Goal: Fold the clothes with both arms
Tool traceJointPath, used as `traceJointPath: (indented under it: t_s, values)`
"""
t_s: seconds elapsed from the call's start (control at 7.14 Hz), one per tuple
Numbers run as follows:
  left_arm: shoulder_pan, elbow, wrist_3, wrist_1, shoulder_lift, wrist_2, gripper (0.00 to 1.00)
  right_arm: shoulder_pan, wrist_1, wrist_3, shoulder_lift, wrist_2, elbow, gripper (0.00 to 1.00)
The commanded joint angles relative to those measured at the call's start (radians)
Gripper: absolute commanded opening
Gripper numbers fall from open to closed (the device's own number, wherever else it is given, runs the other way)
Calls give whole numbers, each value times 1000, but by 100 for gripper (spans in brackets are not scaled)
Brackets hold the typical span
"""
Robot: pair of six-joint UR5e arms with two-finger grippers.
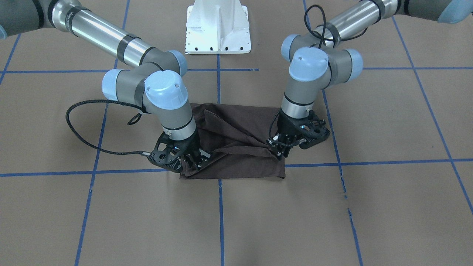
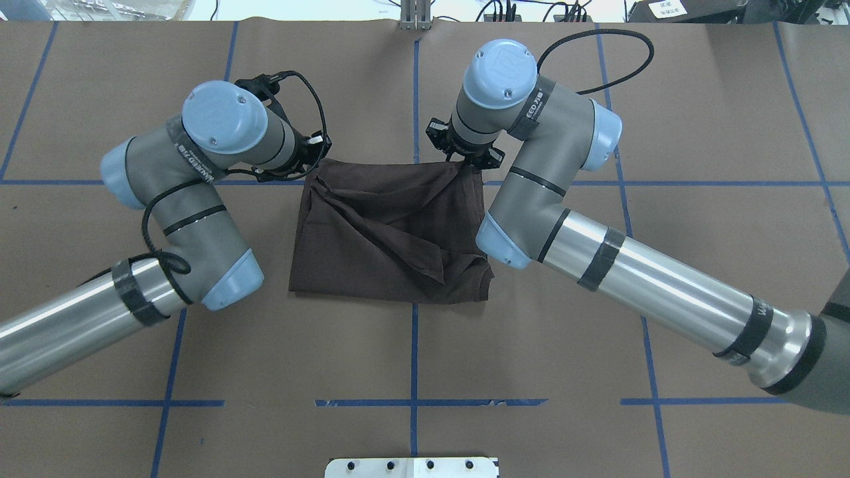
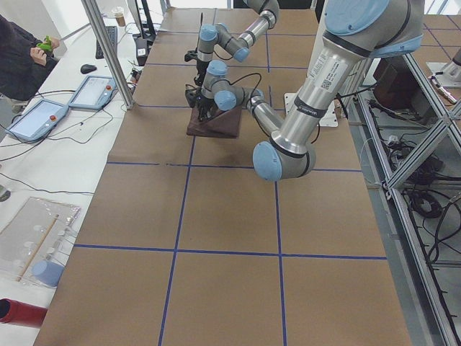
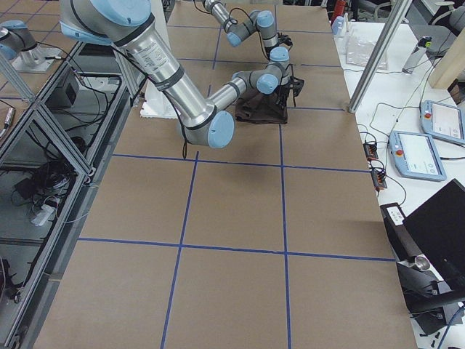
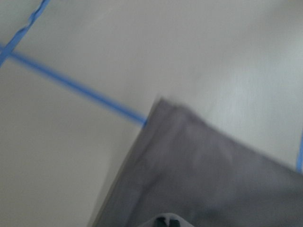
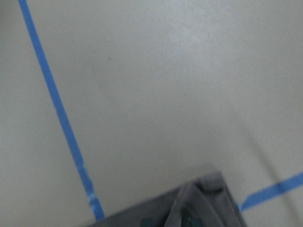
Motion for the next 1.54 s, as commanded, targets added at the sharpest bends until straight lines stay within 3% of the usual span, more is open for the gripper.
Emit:
traceJointPath:
  t_s: [0.0, 0.28, 0.42, 0.56, 0.7, 0.84, 1.12, 1.4]
  values:
    - [-82, 200, 150, -137, -57, 0, 100, 84, 25, -188, 23, 105, -103, 100]
    - [-98, 193, 155, -161, -57, -26, 100, 120, 24, -208, 26, 167, -90, 100]
    - [-134, 168, 162, -157, -47, -148, 100, 118, 3, -219, 14, 184, -35, 100]
    - [-164, 84, 185, -148, -7, -196, 100, 103, -7, -228, -21, 172, 48, 100]
    - [-170, -29, 239, -145, 79, -198, 100, 44, -11, -309, -40, 86, 126, 100]
    - [-181, -103, 274, -105, 113, -198, 100, -51, -78, -372, -47, -60, 201, 100]
    - [-182, -171, 305, -40, 124, -198, 100, -179, -247, -501, -69, -180, 335, 99]
    - [-182, -176, 305, -40, 125, -198, 100, -309, -255, -505, -207, -266, 490, 81]
